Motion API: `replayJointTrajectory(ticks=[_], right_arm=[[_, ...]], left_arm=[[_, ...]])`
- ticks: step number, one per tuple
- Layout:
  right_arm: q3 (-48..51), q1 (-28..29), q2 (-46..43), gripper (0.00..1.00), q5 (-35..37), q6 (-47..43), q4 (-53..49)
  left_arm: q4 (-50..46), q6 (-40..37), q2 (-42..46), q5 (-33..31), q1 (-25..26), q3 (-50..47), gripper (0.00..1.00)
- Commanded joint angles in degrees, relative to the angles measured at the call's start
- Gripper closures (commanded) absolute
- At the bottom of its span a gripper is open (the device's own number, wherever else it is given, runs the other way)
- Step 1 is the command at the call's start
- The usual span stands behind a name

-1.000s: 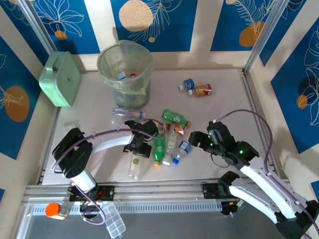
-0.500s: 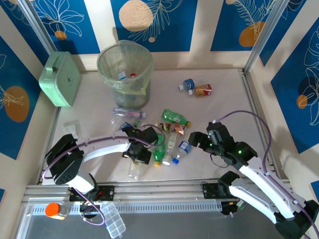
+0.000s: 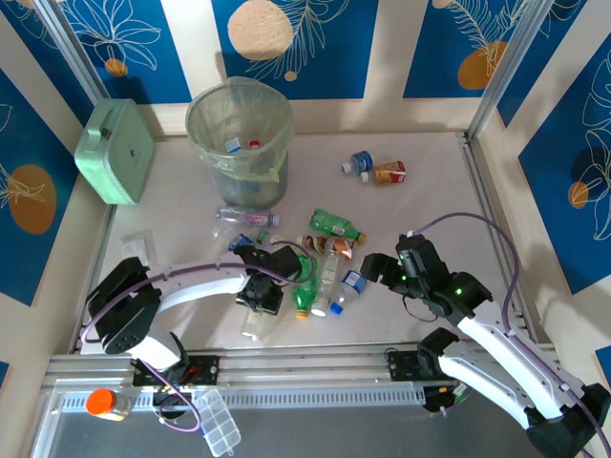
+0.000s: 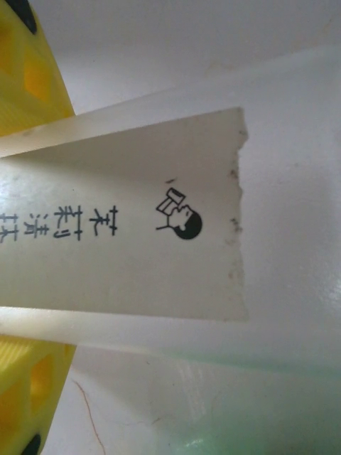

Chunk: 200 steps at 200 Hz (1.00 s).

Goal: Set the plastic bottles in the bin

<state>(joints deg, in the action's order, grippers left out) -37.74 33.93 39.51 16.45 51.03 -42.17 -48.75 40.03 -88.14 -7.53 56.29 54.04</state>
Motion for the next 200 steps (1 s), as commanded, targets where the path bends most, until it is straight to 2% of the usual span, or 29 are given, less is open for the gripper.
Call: replayJointTrajectory(ticks=[1, 40, 76, 109, 127, 153, 183, 200], right_arm=[[-0.2, -0.3, -0.8, 0.18, -1.0, -0.8, 0.0], [-1.6, -0.3, -1.9, 0.14, -2.9, -2.8, 1.5], [-1.8, 0.6, -7.6, 0.15, -8.1, -8.2, 7.0], [-3.7, 1.0, -8.7, 0.16, -13.9, -12.7, 9.9], [-5.2, 1.6, -8.4, 0.16, -15.0, -14.4, 10.6], [-6.4, 2.8, -8.4, 0.16, -14.6, -16.5, 12.7], [-9.4, 3.5, -5.7, 0.17, -13.9, -18.2, 12.9], [-10.6, 4.1, -4.7, 0.17, -13.0, -19.4, 13.6]], left_arm=[[-1.5, 0.0, 2.7, -1.0, 0.3, 0.4, 0.47], [-4.0, -1.3, 7.4, -2.1, 0.3, 3.1, 0.50], [-3.0, -8.2, 13.7, -1.4, 0.3, 5.3, 0.50], [1.9, -15.2, 22.1, 4.1, 0.3, 6.2, 0.50], [2.8, -16.9, 25.1, 2.6, -0.1, 8.4, 0.50], [1.9, -19.8, 24.8, -0.1, -1.1, 14.7, 0.50], [1.1, -21.3, 20.7, -0.9, -6.2, 23.6, 0.53], [1.7, -20.3, 17.8, 3.2, -11.9, 28.6, 0.54]])
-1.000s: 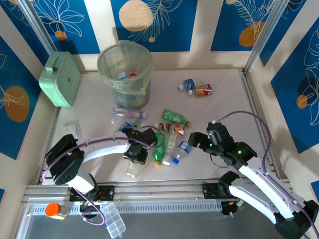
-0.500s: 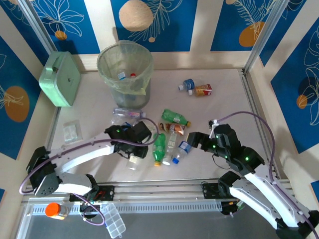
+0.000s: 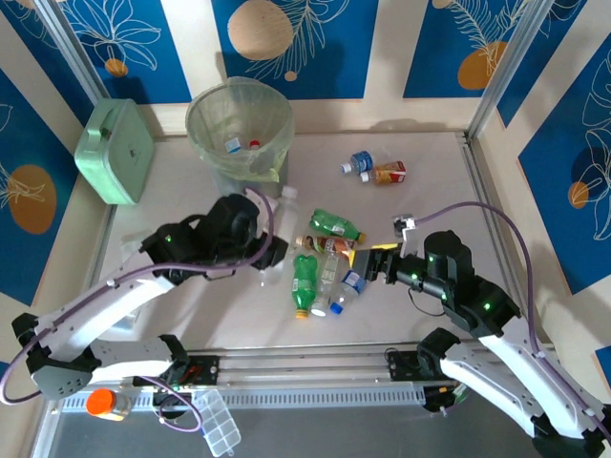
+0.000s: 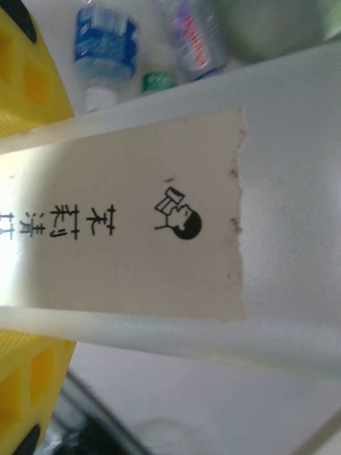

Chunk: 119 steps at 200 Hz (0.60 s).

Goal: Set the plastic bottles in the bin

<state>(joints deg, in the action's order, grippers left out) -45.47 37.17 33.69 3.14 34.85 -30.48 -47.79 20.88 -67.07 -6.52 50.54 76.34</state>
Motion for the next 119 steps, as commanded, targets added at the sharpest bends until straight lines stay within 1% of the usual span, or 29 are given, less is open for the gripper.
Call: replayJointTrajectory(ticks=[1, 16, 35, 49, 73, 91, 119], right_arm=[[-2.9, 0.9, 1.2, 0.17, 0.3, -3.3, 1.9], [-4.2, 1.1, 2.5, 0.17, 1.7, -4.2, 1.8], [-5.8, 1.1, 4.6, 0.17, 5.4, -4.3, 0.1], [-6.2, 1.0, 5.6, 0.17, 5.8, -4.5, 0.2], [-6.3, 1.0, 6.4, 0.17, 4.3, -4.6, 0.8], [-6.6, 1.0, 6.5, 0.17, 3.9, -4.5, 0.5], [-6.3, 0.9, 5.9, 0.17, 4.7, -4.8, -0.2]], left_arm=[[0.8, -1.0, -3.5, 2.5, -6.6, 6.6, 0.54], [2.1, -0.4, -6.2, 6.4, -11.9, 11.2, 0.54], [3.7, 0.2, -10.5, 6.7, -16.5, 17.7, 0.54], [4.3, 1.8, -14.3, 7.0, -19.7, 23.2, 0.55], [4.8, 3.9, -21.5, 6.5, -23.5, 33.4, 0.55], [4.0, 6.4, -26.7, 4.7, -25.9, 40.7, 0.55], [7.5, 13.4, -33.0, 10.4, -31.3, 46.5, 0.55]])
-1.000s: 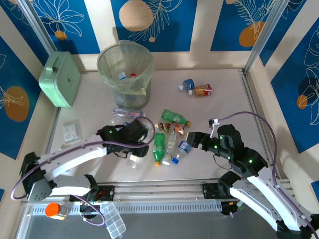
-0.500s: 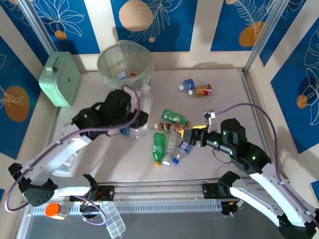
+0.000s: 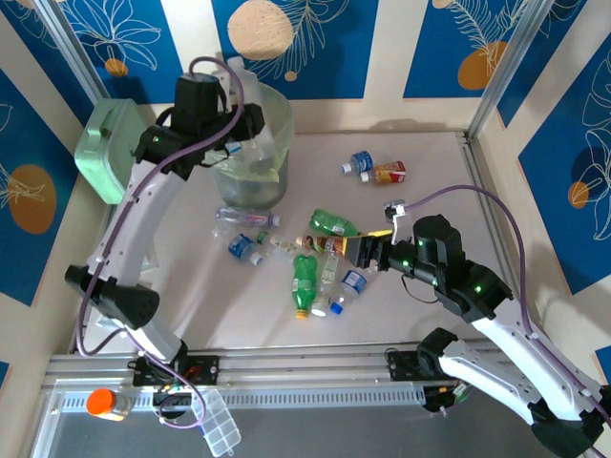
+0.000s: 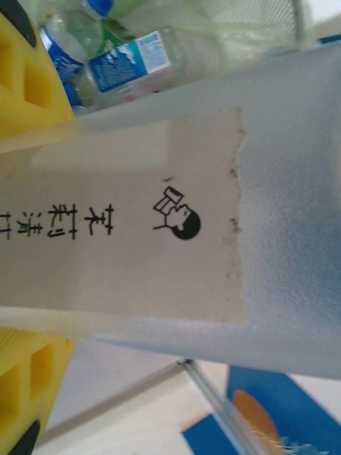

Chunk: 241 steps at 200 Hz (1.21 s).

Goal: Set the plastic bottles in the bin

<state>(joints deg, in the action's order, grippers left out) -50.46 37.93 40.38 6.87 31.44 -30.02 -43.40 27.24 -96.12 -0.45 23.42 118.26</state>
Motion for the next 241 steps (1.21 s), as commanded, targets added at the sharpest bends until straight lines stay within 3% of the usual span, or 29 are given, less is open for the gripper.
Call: replayJointTrajectory(ticks=[1, 50, 92, 146, 192, 241], right_arm=[[-1.3, 0.1, -0.7, 0.17, 1.1, -1.4, -0.6], [-0.1, 0.0, 0.3, 0.17, 0.6, -0.1, -0.7], [0.1, 0.0, 1.5, 0.17, 1.1, 0.3, -0.7], [0.2, 0.0, 4.6, 0.17, 0.4, 1.2, 0.6], [-0.4, 0.0, 6.5, 0.17, 0.9, 1.4, 1.3], [-2.5, 0.0, 7.4, 0.17, 0.9, 0.2, 0.5]], left_arm=[[3.2, 7.2, -4.1, 4.5, -4.4, 4.8, 0.55], [9.1, 16.9, -13.3, 11.2, -10.5, 9.8, 0.57], [9.2, 18.6, -20.2, 15.9, -10.5, 11.5, 0.57], [8.2, 18.3, -23.5, 14.7, -10.0, 7.6, 0.57], [5.5, 17.1, -26.2, 14.0, -9.8, 6.6, 0.44], [2.9, 15.7, -27.8, 12.9, -9.9, 8.0, 0.17]])
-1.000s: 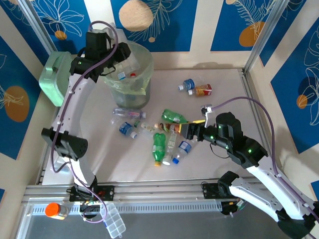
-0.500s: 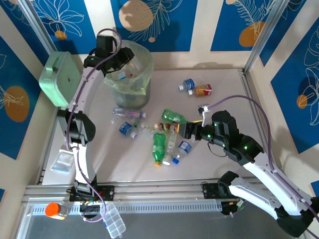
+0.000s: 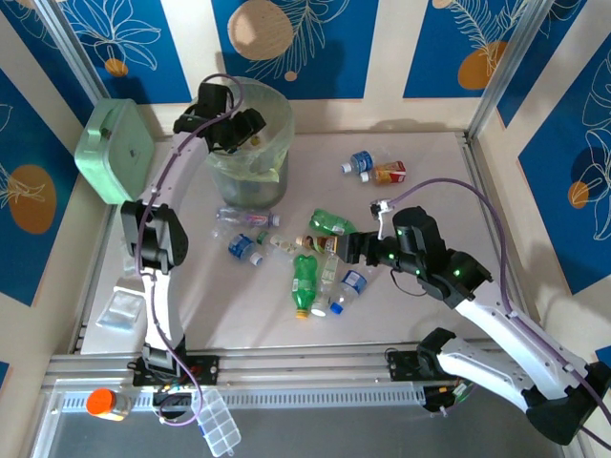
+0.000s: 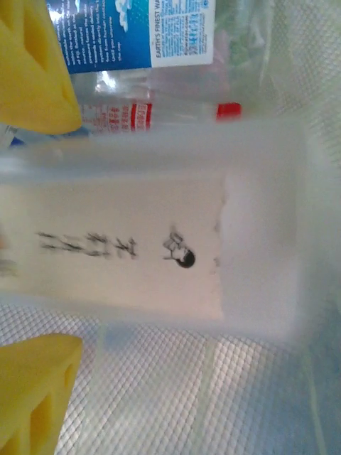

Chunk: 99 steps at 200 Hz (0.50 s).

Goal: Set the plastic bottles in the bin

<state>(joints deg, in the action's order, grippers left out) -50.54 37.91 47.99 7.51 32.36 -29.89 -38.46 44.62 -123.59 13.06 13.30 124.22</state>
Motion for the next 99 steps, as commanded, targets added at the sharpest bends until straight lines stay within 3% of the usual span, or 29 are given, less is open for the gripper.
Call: replayJointTrajectory(ticks=[1, 35, 99], right_arm=[[-2.5, 0.1, -0.2, 0.17, 0.3, -0.7, 0.3], [-3.6, 0.1, -0.4, 0.17, 0.6, -1.3, -0.8], [-5.0, 0.2, -1.6, 0.17, 1.1, -1.5, -2.3]], left_arm=[[-2.1, -1.7, -0.3, -0.6, 0.2, 2.1, 0.17], [-3.4, -3.3, 1.1, -2.0, 0.2, 3.1, 0.08], [-7.8, -7.4, 6.2, -5.2, 0.2, 6.8, 0.07]])
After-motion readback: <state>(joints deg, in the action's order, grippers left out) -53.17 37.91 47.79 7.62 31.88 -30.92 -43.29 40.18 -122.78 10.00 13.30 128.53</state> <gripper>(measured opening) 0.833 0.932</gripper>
